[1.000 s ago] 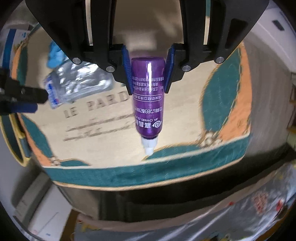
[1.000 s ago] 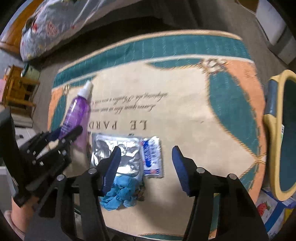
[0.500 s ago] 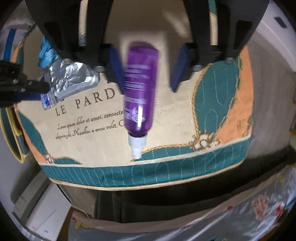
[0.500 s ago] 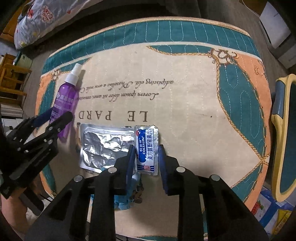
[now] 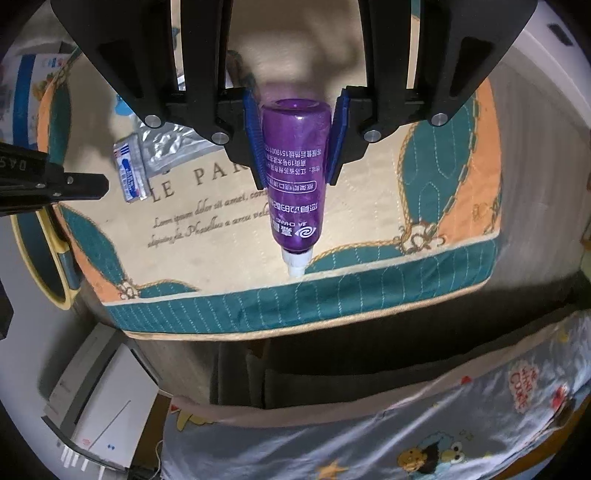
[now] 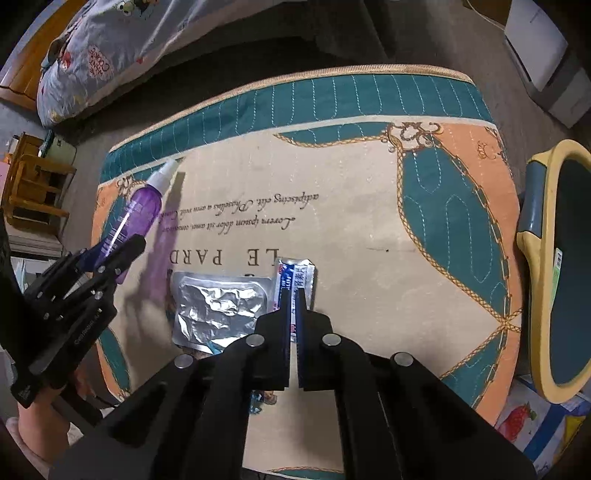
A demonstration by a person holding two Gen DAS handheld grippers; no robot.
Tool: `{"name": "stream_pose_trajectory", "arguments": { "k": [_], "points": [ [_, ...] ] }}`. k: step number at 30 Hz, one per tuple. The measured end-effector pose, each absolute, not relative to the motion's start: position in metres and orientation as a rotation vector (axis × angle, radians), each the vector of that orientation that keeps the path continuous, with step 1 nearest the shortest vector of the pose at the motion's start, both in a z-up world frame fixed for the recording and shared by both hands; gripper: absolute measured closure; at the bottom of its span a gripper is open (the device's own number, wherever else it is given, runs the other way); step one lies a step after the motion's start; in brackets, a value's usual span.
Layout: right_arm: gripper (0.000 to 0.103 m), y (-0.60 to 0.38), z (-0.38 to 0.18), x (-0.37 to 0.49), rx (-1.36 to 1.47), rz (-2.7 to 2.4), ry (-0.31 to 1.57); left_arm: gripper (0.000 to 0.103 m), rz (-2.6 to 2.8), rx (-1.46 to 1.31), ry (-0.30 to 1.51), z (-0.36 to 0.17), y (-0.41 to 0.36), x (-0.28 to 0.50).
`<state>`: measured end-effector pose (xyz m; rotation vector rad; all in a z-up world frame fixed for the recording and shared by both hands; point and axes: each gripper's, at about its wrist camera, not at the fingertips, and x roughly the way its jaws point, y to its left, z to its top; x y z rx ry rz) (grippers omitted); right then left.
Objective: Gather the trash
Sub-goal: 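Grasp the blue-white COLTALIN sachet with the right tool while left tool holds the bottle, then carry the spray bottle and sachet over the bin with both tools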
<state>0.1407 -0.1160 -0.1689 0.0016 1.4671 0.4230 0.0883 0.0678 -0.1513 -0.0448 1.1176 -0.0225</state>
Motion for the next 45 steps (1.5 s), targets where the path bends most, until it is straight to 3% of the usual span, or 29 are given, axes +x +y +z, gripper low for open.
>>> {"name": "stream_pose_trajectory", "arguments": {
  "k": [3, 5, 7, 10, 14, 16, 19, 21, 22, 25, 26, 37, 45],
  "points": [
    [0.099, -0.114, -0.171, 0.139, -0.013, 0.401, 1.461, 0.070, -0.020, -0.044, 1.115, -0.151, 0.066, 0.092],
    [0.088, -0.113, -0.173, 0.139, -0.011, 0.395, 1.459, 0.070, -0.020, -0.042, 1.117, -0.152, 0.065, 0.092],
    [0.070, -0.110, -0.178, 0.139, -0.003, 0.387, 1.466, 0.070, -0.022, -0.040, 1.118, -0.152, 0.066, 0.092],
    [0.067, -0.104, -0.185, 0.140, 0.016, 0.386, 1.482, 0.070, -0.023, -0.039, 1.123, -0.153, 0.068, 0.091],
    [0.068, -0.101, -0.197, 0.137, -0.014, 0.381, 1.527, 0.070, -0.028, -0.031, 1.155, -0.160, 0.070, 0.092],
    [0.076, -0.092, -0.195, 0.136, -0.095, 0.374, 1.514, 0.070, -0.046, -0.051, 1.195, -0.168, 0.072, 0.093],
    [0.080, -0.098, -0.191, 0.137, -0.042, 0.371, 1.518, 0.064, -0.039, -0.027, 1.209, -0.176, 0.073, 0.093],
    [0.095, -0.106, -0.182, 0.140, -0.002, 0.389, 1.493, 0.054, -0.025, -0.042, 1.203, -0.177, 0.075, 0.095],
    [0.097, -0.110, -0.180, 0.141, 0.018, 0.392, 1.488, 0.052, -0.020, -0.048, 1.197, -0.177, 0.075, 0.097],
    [0.097, -0.119, -0.179, 0.141, 0.014, 0.386, 1.491, 0.056, -0.027, -0.054, 1.199, -0.181, 0.073, 0.099],
    [0.098, -0.123, -0.177, 0.142, 0.026, 0.386, 1.488, 0.070, -0.027, -0.039, 1.192, -0.181, 0.071, 0.099],
    [0.099, -0.169, -0.136, 0.150, 0.172, 0.422, 1.376, 0.070, -0.074, -0.011, 1.046, -0.134, 0.030, 0.104],
    [0.099, -0.267, -0.097, 0.156, 0.258, 0.288, 1.224, 0.070, -0.206, 0.045, 0.999, -0.116, -0.055, 0.115]
  ]
}}
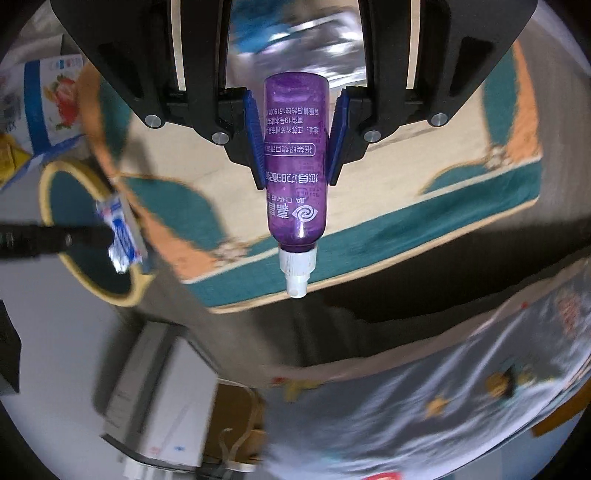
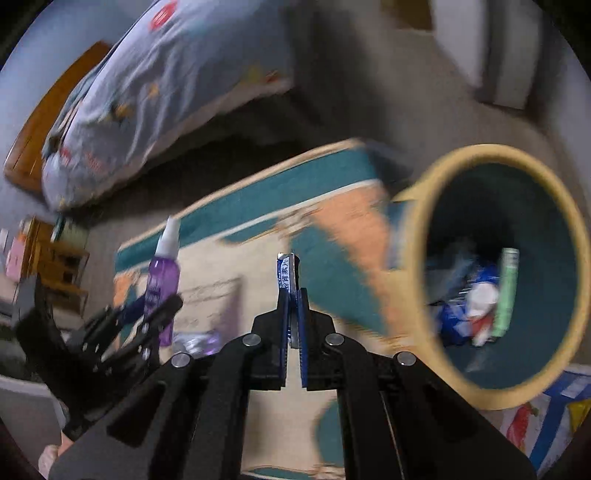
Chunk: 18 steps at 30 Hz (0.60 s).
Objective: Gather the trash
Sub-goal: 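Carry the spray bottle and sachet over the bin with both tools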
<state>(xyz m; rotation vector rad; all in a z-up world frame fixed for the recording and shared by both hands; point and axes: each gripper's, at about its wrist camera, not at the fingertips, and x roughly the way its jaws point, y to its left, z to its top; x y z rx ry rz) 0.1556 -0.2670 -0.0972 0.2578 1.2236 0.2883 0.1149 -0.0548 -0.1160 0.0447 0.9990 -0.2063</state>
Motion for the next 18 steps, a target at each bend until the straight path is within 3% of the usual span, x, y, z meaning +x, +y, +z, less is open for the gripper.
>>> {"name": "stream_pose_trajectory", "arguments": {
  "k": [11, 18],
  "points": [
    [0.099, -0.404, -0.114, 0.146, 0.412, -0.016, 1.180, 0.070, -0.449, 0.134, 0.983, -0.119, -0.191, 0.117],
    [0.099, -0.431, -0.125, 0.141, 0.432, -0.059, 1.201, 0.070, -0.515, 0.158, 1.010, -0.134, -0.238, 0.122]
  ]
}}
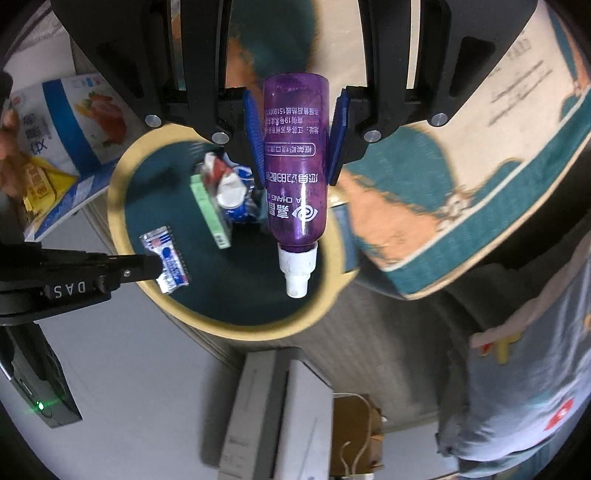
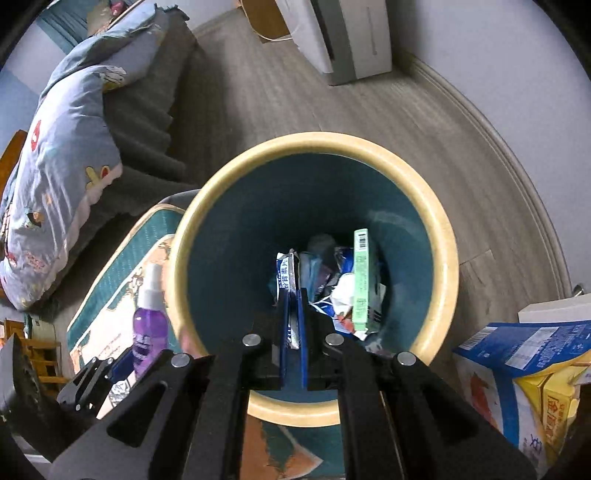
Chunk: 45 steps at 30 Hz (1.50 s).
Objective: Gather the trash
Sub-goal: 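Carry the spray bottle and sachet over the bin with both tools, then open both tools over the bin to drop the bottle and sachet, then move both tools back over the mat toward the gloves and foil pack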
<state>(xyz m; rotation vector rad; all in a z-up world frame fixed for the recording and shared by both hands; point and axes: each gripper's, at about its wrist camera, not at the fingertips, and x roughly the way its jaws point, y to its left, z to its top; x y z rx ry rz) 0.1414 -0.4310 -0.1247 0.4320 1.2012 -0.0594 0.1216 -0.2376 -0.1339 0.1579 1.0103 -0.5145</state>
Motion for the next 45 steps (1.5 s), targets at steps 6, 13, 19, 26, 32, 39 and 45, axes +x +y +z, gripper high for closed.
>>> {"name": "stream_pose_trajectory", "arguments": {
  "k": [6, 13, 19, 26, 32, 39, 45],
  "points": [
    [0.090, -0.437, -0.125, 0.139, 0.443, -0.073, 1.196, 0.069, -0.567, 0.172, 1.019, -0.141, -0.263, 0.123],
    [0.051, -0.447, -0.126, 0.139, 0.445, -0.104, 1.188, 0.038, -0.535, 0.111, 0.995, -0.137, -0.260, 0.128],
    [0.014, -0.445, -0.123, 0.140, 0.443, -0.133, 1.177, 0.024, -0.487, 0.125, 0.990, -0.115, -0.235, 0.123],
    [0.007, -0.407, -0.111, 0.148, 0.399, -0.055, 1.166, 0.016, -0.356, 0.164, 0.915, -0.044, -0.161, 0.104],
    [0.007, -0.356, -0.095, 0.148, 0.315, 0.051, 1.152, 0.014, -0.206, 0.161, 0.896, -0.003, -0.081, 0.070],
    [0.006, -0.276, -0.084, 0.132, 0.176, 0.221, 1.182, 0.012, -0.088, 0.018, 0.887, -0.005, 0.000, 0.035],
    [0.006, -0.216, -0.084, 0.102, 0.149, 0.305, 1.230, 0.012, -0.025, -0.004, 0.897, -0.013, 0.043, 0.026]
  ]
}}
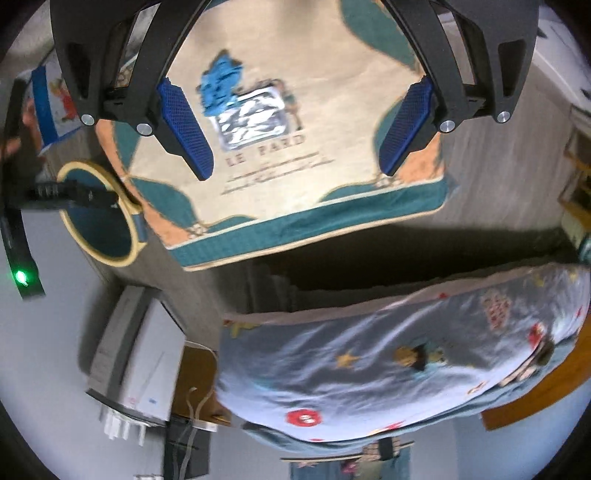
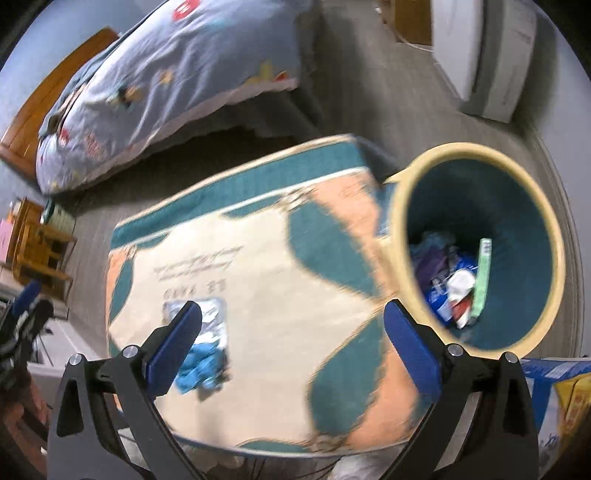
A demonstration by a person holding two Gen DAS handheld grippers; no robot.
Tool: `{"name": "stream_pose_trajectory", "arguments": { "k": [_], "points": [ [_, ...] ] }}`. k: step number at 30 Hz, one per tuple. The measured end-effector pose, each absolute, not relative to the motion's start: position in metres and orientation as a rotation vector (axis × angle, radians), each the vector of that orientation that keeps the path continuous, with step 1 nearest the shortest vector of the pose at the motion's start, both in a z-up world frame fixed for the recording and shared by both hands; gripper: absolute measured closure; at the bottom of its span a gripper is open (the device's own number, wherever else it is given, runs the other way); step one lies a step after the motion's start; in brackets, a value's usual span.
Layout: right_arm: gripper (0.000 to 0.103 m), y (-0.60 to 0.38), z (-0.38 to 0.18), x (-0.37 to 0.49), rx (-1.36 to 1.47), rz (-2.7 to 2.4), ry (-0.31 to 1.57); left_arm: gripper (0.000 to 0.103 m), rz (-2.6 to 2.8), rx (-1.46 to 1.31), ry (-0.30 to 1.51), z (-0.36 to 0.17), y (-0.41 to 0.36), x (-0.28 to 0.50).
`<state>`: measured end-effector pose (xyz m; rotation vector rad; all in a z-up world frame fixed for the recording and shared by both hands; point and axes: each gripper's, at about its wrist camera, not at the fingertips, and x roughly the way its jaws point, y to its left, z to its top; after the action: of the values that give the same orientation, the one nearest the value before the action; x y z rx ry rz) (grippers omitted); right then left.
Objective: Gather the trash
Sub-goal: 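Move both tools back over the mat toward the gloves and foil pack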
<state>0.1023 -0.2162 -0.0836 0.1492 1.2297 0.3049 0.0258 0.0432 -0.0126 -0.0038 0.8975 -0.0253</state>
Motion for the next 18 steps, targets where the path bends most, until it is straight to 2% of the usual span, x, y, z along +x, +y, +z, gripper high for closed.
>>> {"name": "stream_pose_trajectory", "arguments": {
  "k": [7, 15, 18],
  "points": [
    [0.006, -0.153, -0.111, 0.072, 0.153, 0.311, 1.311, 0.012, -0.011, -0.054, 0.898, -0.015, 0.080, 0.020],
    [0.006, -0.091, -0.154, 0.052, -0.037, 0.325, 1.363, 0.012, -0.016, -0.043, 0.921, -0.024, 0.097, 0.021],
    [0.013, -0.081, -0.168, 0.054, -0.094, 0.322, 1.382, 0.012, -0.013, -0.037, 0.928, -0.026, 0.101, 0.022]
  ]
}}
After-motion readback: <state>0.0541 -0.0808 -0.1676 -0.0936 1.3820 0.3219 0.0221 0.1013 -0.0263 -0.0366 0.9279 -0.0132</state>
